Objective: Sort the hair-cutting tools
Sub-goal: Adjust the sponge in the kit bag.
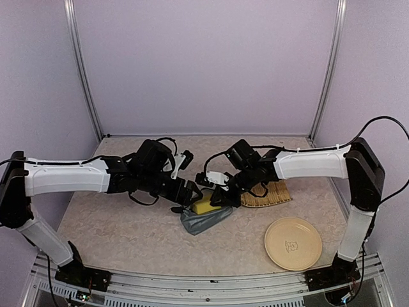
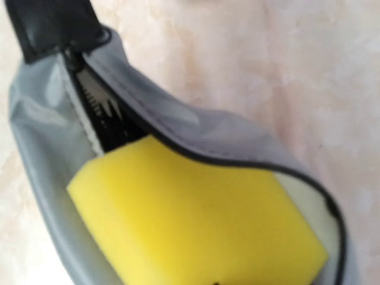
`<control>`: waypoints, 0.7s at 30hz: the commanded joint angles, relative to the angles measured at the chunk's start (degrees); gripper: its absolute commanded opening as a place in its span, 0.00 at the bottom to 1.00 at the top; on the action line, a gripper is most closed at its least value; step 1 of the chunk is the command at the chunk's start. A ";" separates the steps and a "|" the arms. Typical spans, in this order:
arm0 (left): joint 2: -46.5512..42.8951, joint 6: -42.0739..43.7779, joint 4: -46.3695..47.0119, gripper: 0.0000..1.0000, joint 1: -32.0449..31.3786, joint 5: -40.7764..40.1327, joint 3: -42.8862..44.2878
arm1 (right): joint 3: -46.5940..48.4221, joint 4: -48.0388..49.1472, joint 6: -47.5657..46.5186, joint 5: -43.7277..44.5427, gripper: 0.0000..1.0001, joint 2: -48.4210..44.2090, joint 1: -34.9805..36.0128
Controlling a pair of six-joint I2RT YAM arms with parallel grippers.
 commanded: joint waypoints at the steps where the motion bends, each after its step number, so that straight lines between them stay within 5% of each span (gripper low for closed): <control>1: -2.96 4.49 -0.69 0.99 2.31 -4.25 -0.58 | -0.79 1.97 -0.78 -0.06 0.18 -2.28 -0.88; 18: 14.36 11.96 -0.94 0.99 3.22 8.28 8.16 | -1.07 2.98 -0.67 -0.30 0.17 -2.08 -2.07; 21: 15.56 11.68 -0.31 0.92 3.59 8.85 8.28 | -0.82 2.86 -0.80 -0.57 0.18 -1.85 -2.07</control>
